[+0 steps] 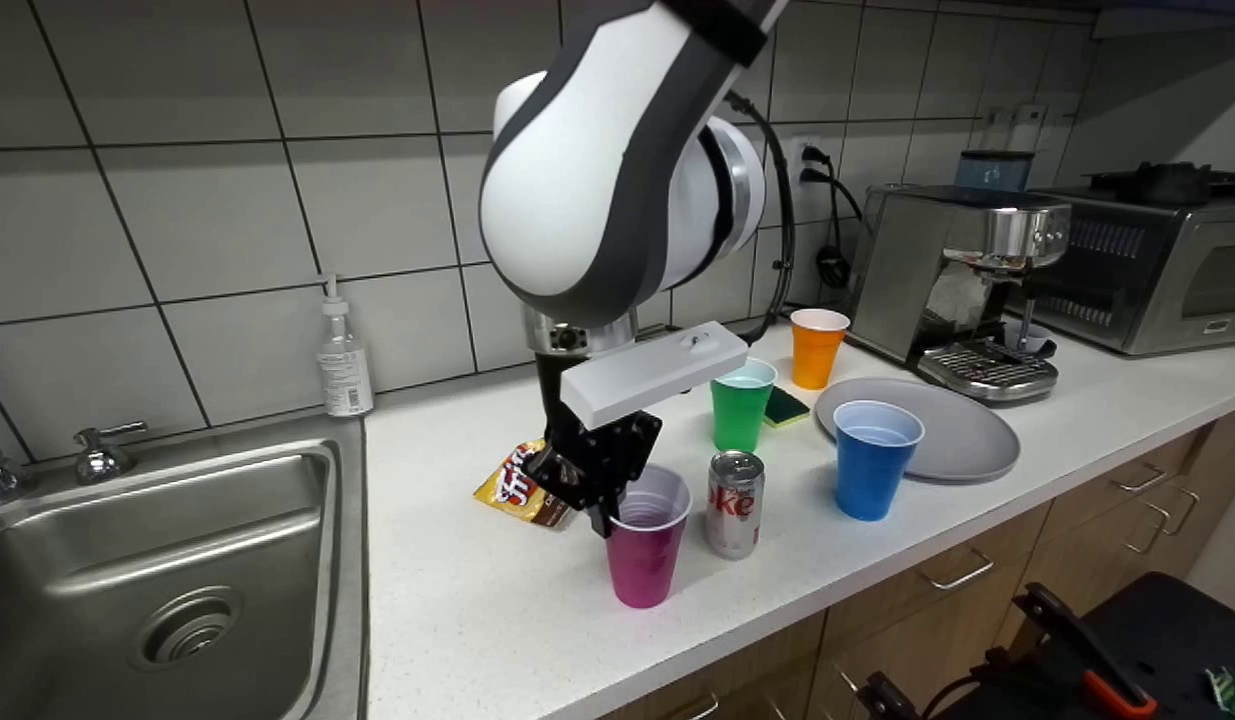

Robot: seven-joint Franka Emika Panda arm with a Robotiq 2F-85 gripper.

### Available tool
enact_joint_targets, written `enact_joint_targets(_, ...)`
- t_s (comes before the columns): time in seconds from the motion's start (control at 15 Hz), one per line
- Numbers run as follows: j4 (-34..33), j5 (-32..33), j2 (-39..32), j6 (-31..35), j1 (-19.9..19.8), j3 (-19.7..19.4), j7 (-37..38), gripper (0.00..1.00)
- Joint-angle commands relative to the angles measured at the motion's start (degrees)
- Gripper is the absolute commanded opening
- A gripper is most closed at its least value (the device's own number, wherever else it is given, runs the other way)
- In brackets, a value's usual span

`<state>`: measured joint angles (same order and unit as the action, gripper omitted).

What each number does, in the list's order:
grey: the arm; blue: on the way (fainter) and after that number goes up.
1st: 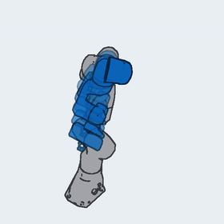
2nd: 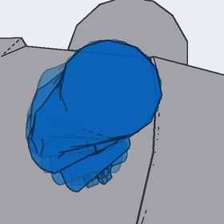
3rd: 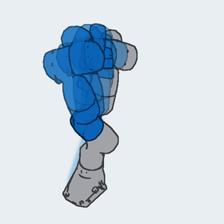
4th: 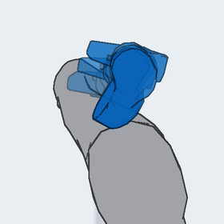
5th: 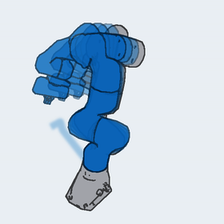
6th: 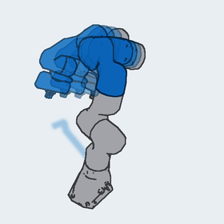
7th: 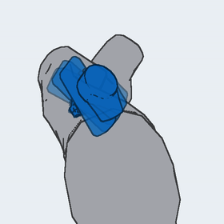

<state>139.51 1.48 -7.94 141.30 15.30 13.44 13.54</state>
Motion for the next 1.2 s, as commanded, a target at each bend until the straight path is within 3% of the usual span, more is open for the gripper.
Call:
enact_joint_targets(0.0,0.2,2.4,0.8,-0.4,0.9,-0.3,2.5,0.01)
enact_joint_targets(1.13,0.0,8.9,12.6,-5.3,0.8,1.1,7.6,0.01)
